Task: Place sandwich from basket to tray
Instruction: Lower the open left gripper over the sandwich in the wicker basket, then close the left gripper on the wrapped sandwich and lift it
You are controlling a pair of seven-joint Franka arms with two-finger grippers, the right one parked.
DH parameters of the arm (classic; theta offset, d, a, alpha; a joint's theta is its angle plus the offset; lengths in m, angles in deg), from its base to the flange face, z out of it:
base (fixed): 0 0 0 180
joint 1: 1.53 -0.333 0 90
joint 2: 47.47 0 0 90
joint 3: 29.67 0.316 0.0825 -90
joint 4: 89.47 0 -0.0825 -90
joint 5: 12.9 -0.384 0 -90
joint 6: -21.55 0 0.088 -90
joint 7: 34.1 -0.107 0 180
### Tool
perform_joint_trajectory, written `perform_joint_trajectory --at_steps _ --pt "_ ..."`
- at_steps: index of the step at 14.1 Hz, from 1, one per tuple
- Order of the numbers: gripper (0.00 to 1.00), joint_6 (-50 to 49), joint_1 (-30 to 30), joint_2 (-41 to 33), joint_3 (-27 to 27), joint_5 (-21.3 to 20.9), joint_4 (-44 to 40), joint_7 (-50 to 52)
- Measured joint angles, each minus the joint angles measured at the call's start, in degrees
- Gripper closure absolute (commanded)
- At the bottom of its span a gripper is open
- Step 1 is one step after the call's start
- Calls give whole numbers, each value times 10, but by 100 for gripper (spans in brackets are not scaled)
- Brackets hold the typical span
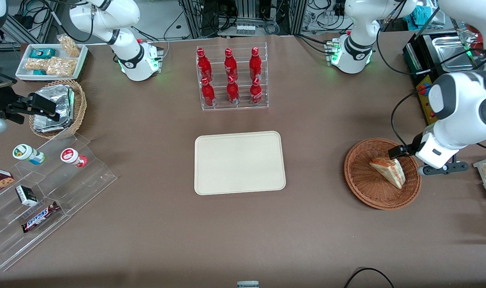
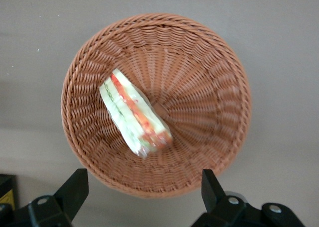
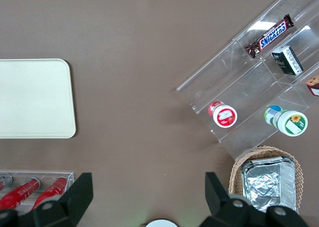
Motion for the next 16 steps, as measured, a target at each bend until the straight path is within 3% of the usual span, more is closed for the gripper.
perform_joint_trajectory --at_steps 3,10,11,12,13,14,16 --pt "0 19 -10 9 1 6 12 34" --pt "0 227 -9 48 -1 7 101 322" --pt "8 241 -9 58 -1 7 105 356" --pt "36 246 -9 68 -1 7 106 378" --pt "74 247 -9 73 -1 7 106 390" --pt "89 247 -9 76 -1 7 106 396" --pt "96 237 -9 74 -1 7 104 397"
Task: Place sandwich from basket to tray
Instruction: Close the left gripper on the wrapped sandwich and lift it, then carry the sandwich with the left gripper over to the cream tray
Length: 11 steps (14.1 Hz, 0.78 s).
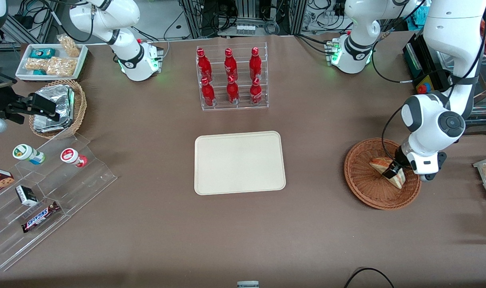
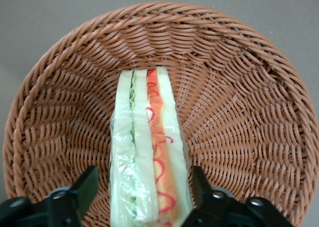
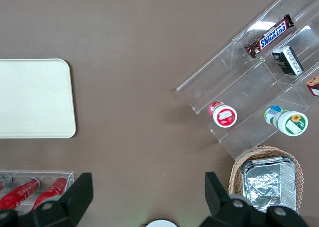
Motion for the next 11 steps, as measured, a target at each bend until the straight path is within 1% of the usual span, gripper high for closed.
perform_joint_trajectory --at_steps 3,6,8,11 --pt "100 -85 2 -20 -1 -1 -22 -2" --pt "100 -187 14 -53 -12 -2 -64 -32" --pt "99 -231 42 -62 -21 -2 -93 -79" --pt "100 -267 116 -43 -28 -1 -142 -175"
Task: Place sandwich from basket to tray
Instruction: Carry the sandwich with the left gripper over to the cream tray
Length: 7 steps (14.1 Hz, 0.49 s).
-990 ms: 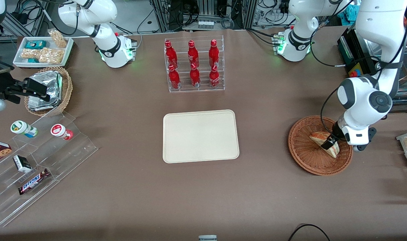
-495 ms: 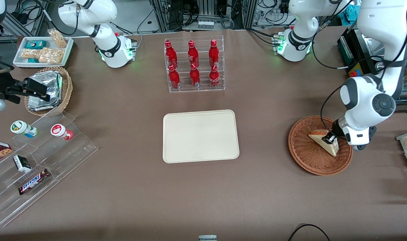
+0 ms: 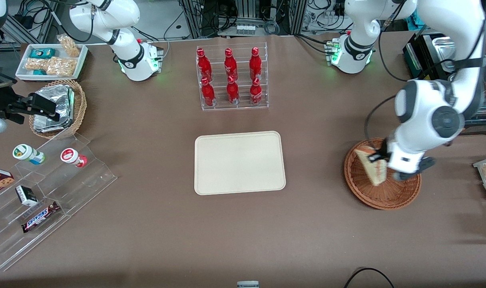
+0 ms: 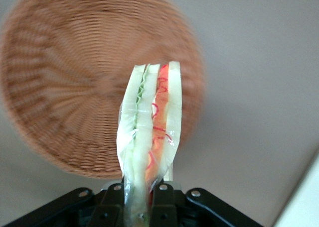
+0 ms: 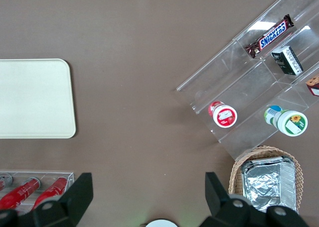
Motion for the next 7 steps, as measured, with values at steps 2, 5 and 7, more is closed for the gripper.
perform_joint_trajectory --at_steps 2,5,7 --pt "100 0 63 35 -5 6 -34 -11" --pt "100 3 158 102 -9 22 -97 37" --pt "100 3 212 150 -10 22 -157 99"
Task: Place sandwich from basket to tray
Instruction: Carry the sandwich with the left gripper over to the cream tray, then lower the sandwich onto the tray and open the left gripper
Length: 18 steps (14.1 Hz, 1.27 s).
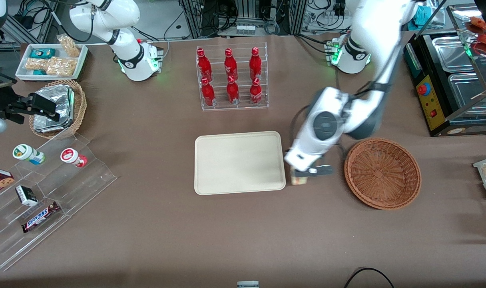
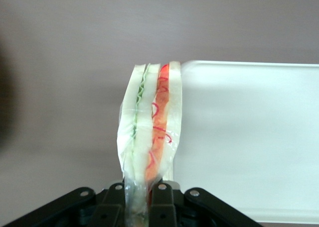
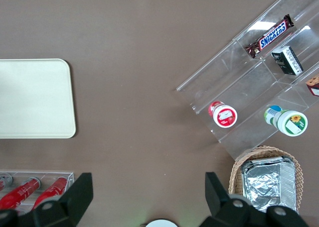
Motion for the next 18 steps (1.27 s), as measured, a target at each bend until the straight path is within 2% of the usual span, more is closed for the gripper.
perform_joint_trajectory --at_steps 6,11,12,13,14,18 --pt "100 -1 120 120 2 -3 -149 148" --pt "97 -1 154 190 3 -27 -219 202" --pt "84 -1 156 197 3 -27 -223 203" --pt "33 -1 157 201 3 -27 -224 204" --pt "0 -1 158 203 3 -27 -225 206" --pt "0 -2 158 200 4 -28 -235 211"
